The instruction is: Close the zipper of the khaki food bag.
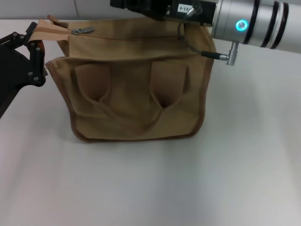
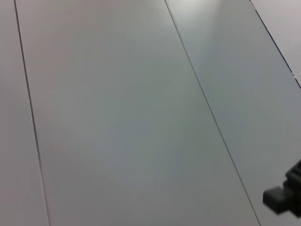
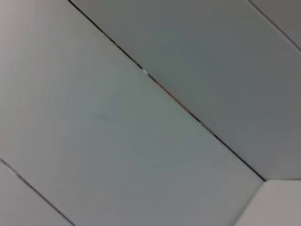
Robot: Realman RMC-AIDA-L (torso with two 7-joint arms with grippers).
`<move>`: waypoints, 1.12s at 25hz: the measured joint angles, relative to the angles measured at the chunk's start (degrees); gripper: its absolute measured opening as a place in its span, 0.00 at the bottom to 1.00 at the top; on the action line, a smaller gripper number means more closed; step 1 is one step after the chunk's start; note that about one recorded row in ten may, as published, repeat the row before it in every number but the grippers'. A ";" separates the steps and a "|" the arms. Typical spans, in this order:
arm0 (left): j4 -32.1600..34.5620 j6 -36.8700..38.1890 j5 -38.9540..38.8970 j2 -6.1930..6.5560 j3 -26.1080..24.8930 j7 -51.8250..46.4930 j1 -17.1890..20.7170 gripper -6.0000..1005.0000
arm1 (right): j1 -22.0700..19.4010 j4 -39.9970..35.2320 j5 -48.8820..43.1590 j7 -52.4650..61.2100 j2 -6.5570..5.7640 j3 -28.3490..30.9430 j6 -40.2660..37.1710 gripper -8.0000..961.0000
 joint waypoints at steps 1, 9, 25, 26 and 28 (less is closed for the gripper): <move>0.00 0.00 0.00 0.00 0.00 0.00 0.00 0.06 | 0.00 0.00 0.00 0.00 0.00 0.00 0.00 0.01; 0.00 0.40 0.02 0.00 0.09 0.03 -0.09 0.06 | -0.37 -7.40 -7.45 -4.96 -0.32 0.12 -2.82 0.14; -0.70 0.05 0.11 0.18 0.25 -3.07 0.07 0.07 | -2.45 -11.21 -7.27 -35.95 -0.12 0.63 -2.84 0.37; -0.71 0.05 0.11 0.18 0.24 -3.14 0.07 0.07 | -2.46 -11.61 -7.56 -40.10 -0.10 0.40 -2.69 0.37; -0.70 0.05 0.11 0.12 0.28 -3.76 0.05 0.07 | -2.46 -11.76 -7.68 -41.51 -0.08 0.36 -2.57 0.37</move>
